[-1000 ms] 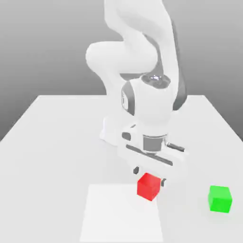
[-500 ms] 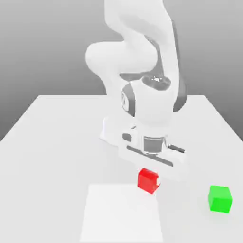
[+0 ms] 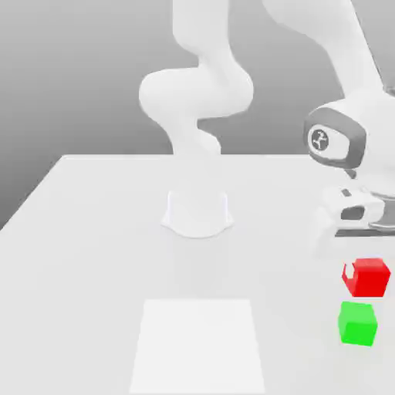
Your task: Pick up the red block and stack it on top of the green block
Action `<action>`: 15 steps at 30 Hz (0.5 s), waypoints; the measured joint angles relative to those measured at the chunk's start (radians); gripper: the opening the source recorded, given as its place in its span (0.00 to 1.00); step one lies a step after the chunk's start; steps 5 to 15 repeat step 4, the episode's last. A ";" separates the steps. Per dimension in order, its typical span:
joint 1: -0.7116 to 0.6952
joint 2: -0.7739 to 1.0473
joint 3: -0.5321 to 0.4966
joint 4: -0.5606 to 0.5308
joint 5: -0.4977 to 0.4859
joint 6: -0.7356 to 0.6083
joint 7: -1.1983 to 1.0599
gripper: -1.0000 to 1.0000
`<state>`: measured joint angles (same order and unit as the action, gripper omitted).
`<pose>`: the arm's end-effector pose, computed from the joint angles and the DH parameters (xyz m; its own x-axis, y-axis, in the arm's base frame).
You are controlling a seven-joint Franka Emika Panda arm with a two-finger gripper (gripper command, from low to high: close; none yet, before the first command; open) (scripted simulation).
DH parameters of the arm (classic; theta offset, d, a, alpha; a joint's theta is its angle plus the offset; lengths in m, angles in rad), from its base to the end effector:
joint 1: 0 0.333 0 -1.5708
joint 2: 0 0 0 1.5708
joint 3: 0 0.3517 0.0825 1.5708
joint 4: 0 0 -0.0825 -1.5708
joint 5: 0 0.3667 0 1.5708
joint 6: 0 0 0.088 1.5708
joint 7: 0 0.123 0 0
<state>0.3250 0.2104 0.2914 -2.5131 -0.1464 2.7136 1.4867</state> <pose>0.3760 0.2751 0.2385 0.7363 -0.6766 0.0011 -0.6766 -0.7363 -0.0026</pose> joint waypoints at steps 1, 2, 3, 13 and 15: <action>0.012 0.035 -0.016 0.003 -0.026 0.030 0.018 0.00; 0.020 0.055 -0.026 0.004 -0.040 0.047 0.028 1.00; 0.020 0.055 -0.026 0.004 -0.040 0.047 0.028 1.00; 0.020 0.055 -0.026 0.004 -0.040 0.047 0.028 1.00; 0.020 0.055 -0.026 0.004 -0.040 0.047 0.028 1.00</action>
